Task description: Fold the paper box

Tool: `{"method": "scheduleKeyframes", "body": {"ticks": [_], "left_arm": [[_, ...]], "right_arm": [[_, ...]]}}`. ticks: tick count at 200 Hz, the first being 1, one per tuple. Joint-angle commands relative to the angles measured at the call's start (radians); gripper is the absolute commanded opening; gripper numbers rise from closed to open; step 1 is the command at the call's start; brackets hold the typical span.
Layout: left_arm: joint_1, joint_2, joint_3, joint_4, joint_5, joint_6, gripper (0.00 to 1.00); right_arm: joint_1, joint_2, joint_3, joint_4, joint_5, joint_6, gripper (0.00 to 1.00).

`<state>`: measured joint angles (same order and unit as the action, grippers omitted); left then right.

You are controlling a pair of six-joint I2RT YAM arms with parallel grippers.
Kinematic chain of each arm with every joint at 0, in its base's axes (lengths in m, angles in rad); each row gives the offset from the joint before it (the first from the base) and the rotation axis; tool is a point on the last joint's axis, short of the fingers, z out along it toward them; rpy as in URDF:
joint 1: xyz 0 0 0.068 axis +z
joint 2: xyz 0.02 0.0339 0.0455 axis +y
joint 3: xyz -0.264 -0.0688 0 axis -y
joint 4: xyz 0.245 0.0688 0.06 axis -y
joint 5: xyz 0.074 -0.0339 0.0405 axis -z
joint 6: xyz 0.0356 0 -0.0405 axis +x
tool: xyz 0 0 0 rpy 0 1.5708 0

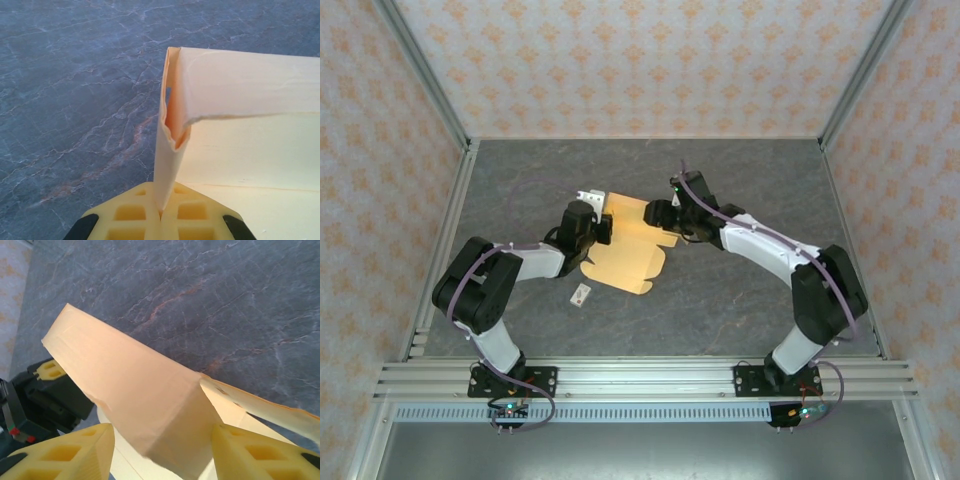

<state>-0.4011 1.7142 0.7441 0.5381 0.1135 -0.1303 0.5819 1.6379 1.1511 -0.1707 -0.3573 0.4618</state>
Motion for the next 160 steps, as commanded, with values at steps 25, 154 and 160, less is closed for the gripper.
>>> {"method": "scheduleKeyframes", "body": {"ticks": [25, 154, 160], "left_arm": [[-0.038, -0.042, 0.006, -0.039, -0.137, -0.031, 0.00], [-0.037, -0.075, 0.057, -0.179, -0.190, -0.128, 0.00], [-0.038, -0.074, 0.059, -0.179, -0.187, -0.131, 0.00]], "right_arm": [[-0.013, 0.074, 0.057, 0.104, -0.073, 0.039, 0.50], [0.017, -0.166, -0.398, 0.401, 0.135, 0.117, 0.69], [0.025, -0.138, -0.396, 0.430, 0.143, 0.131, 0.68]]}}
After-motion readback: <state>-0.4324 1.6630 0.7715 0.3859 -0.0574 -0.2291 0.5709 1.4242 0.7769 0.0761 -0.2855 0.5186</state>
